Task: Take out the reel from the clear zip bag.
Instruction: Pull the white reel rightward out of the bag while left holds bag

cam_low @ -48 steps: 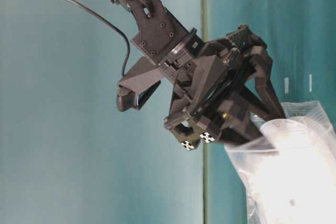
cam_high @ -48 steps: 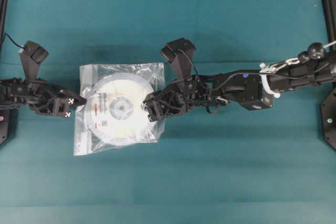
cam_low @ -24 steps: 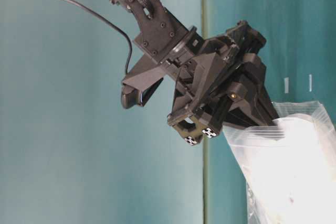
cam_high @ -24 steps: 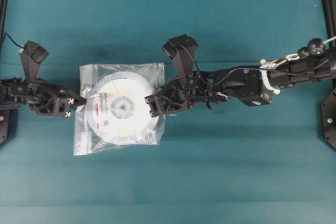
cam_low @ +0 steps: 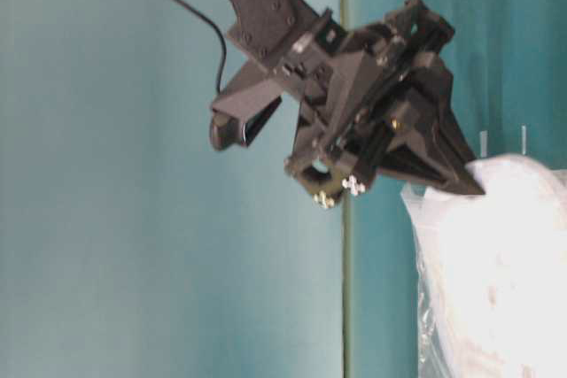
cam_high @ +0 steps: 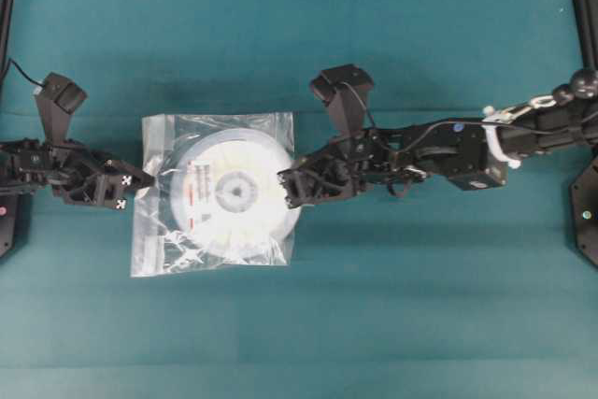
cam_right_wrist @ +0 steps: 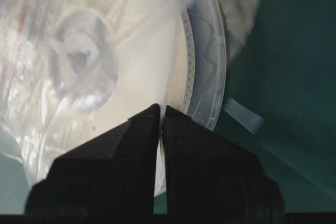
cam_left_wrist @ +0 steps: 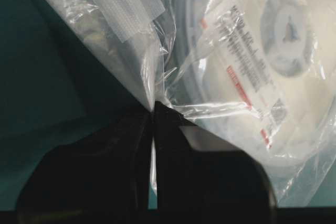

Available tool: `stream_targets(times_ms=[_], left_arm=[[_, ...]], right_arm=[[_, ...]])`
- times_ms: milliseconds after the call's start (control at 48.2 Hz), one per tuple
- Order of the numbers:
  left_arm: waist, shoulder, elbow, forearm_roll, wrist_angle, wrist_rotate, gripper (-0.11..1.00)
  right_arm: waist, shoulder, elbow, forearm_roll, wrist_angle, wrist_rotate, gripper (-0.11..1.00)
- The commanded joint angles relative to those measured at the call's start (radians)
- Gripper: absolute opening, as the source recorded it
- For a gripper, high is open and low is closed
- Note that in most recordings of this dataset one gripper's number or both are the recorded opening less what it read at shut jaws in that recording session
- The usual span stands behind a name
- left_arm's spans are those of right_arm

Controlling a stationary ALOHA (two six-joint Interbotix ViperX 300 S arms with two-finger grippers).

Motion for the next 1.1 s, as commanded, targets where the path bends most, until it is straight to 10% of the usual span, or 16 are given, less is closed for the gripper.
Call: stream_targets(times_ms=[0, 1080], left_arm=[[-0.003, -0.002, -0.003, 0.003, -0.002, 0.003, 0.00], [-0.003, -0.002, -0.002, 0.003, -0.002, 0.006, 0.00]], right_arm=[[0.005, -0.031, 0.025, 0.002, 0.000, 0.008, 0.04], [0.005, -0.239, 0.290, 0.002, 0.000, 0.035, 0.04]])
